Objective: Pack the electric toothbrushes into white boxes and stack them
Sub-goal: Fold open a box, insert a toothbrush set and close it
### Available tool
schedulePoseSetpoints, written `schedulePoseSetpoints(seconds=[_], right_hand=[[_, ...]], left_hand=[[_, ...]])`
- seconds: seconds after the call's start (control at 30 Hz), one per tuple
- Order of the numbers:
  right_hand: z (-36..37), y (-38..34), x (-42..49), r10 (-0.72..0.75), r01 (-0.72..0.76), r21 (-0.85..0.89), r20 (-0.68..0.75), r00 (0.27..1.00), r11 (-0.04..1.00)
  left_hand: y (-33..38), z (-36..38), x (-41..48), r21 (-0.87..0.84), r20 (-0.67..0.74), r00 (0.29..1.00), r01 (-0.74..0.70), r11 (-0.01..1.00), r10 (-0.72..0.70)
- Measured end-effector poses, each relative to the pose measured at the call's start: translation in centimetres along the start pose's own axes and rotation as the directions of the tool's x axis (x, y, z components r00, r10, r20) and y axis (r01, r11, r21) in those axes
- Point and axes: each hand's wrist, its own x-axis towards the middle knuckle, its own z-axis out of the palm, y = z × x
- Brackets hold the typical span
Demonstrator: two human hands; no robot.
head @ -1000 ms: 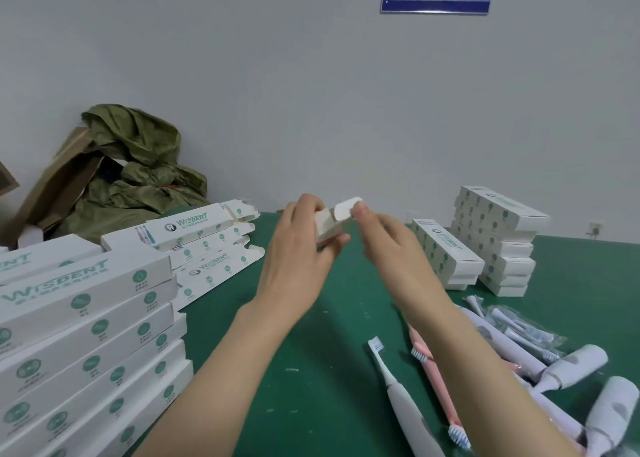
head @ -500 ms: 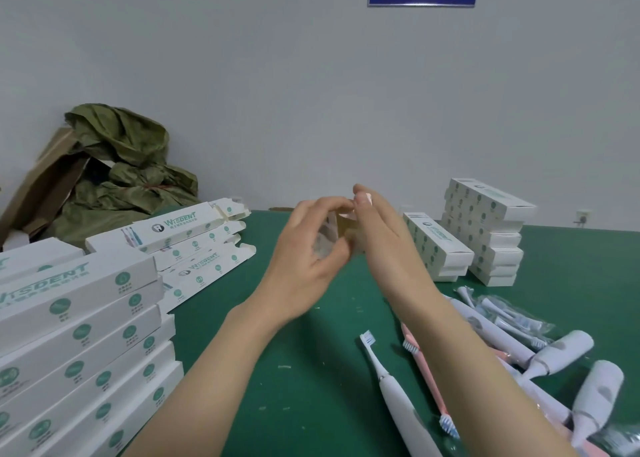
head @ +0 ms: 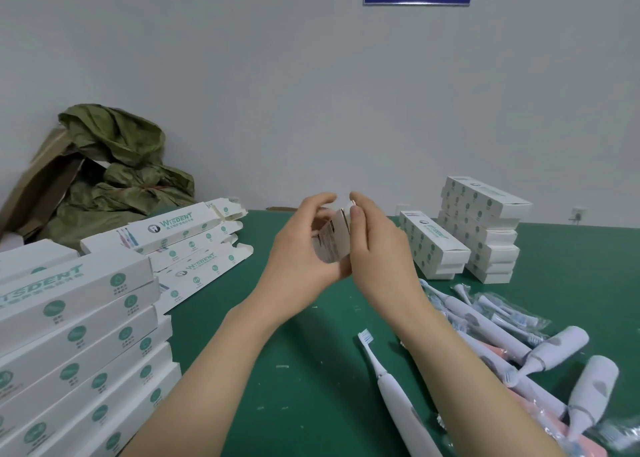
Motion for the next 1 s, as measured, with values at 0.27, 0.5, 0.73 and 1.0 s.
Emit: schedulePoseSetpoints(seconds=[0.27, 0.5, 0.73, 1.0], right_hand=[[-0.3, 0.7, 0.4, -0.124, 0.161, -0.206, 0.182, 0.976, 0.965], [-0.3, 0.5, 0.0, -0.224, 0.243, -0.107, 0.164, 0.961, 0.964], [0.3, 1.2, 0.1, -0.210, 0.261, -0.251, 0.212, 0.954, 0.932], [1.3, 1.8, -0.9, -0.149, 0.169, -0.048, 0.287, 0.946, 0.984]], left_hand=[[0.3, -0.5, 0.1, 0.026, -0.077, 0.997, -0.007, 1.000, 0.009], [0.7, -0.3, 0.2, 0.018, -0.153, 0.988, -0.018, 1.000, 0.020], [0.5, -0.2, 0.2, 0.069, -0.172, 0.984, -0.037, 0.997, 0.049], [-0.2, -0.4, -0.1, 0.091, -0.178, 0.984, -0.008, 0.996, 0.024]])
